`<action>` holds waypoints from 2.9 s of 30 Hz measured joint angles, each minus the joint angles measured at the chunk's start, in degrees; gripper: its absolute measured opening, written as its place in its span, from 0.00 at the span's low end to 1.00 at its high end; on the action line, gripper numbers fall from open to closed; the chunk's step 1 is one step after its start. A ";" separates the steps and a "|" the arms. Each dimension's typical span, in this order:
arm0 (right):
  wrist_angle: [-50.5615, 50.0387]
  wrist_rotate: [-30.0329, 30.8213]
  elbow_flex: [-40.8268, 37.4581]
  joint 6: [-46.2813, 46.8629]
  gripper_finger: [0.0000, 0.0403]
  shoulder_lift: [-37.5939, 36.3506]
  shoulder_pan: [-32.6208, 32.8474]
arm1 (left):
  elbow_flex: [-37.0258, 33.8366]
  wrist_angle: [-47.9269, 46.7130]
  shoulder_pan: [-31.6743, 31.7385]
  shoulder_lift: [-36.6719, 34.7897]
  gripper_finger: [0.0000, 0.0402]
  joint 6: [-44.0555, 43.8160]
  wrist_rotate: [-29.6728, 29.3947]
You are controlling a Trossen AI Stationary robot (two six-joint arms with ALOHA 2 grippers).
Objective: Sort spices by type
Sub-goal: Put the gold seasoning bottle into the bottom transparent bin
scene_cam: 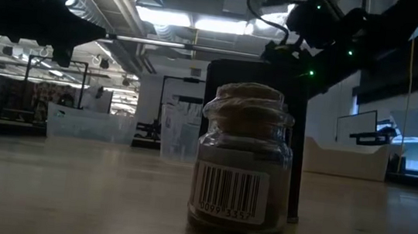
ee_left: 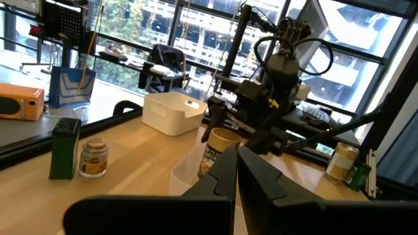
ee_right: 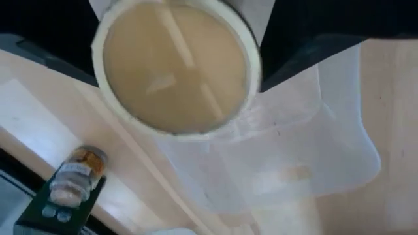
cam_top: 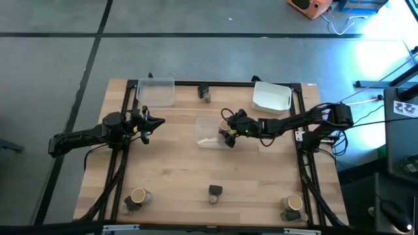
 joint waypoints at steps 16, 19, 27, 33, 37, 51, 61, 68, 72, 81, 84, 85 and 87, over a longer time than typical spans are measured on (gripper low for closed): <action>-5.64 -2.58 0.03 -4.53 0.93 -12.37 3.01 | 0.07 0.31 0.00 0.00 0.08 0.99 0.51; -7.30 -2.34 0.03 -5.11 0.93 -15.59 5.38 | 0.07 0.42 0.00 0.00 0.21 0.81 0.28; -7.96 0.29 0.03 -5.18 0.93 -17.80 11.04 | 0.64 5.28 -0.05 0.00 0.60 3.67 1.44; -7.70 0.67 0.03 -5.09 0.93 -17.80 13.91 | 5.62 5.47 -1.90 1.28 0.71 6.57 4.06; -7.39 0.63 0.03 -5.07 0.93 -17.80 16.08 | 9.88 5.49 -5.04 4.77 0.72 10.87 4.38; -6.73 0.62 0.03 -2.76 0.93 -17.23 18.93 | 25.29 5.23 -19.43 31.05 0.72 20.00 1.23; -6.84 -0.02 0.07 -1.51 0.93 -15.63 18.93 | 41.09 -8.57 -34.29 48.17 0.72 20.61 -10.50; -5.53 -0.01 0.09 -0.45 0.93 -13.86 18.92 | 51.00 -20.02 -45.97 56.80 0.72 14.51 -20.87; -4.37 -0.45 0.13 0.37 0.93 -12.60 18.91 | 55.52 -25.98 -51.72 61.43 0.72 7.80 -26.24; -1.10 -0.85 0.07 0.44 0.93 -9.86 18.75 | 61.90 -38.96 -60.73 70.10 0.72 -16.74 -28.26; 2.42 -1.05 0.14 -0.27 0.93 -8.38 18.75 | 63.11 -42.74 -63.43 72.19 0.72 -25.78 -26.81; 2.37 -1.05 0.07 -0.40 0.93 -8.19 18.75 | 63.23 -44.28 -64.24 72.69 0.72 -28.62 -25.92; 3.73 -1.05 0.02 -0.42 0.93 -7.49 18.75 | 63.34 -45.81 -65.62 73.67 0.72 -34.97 -23.83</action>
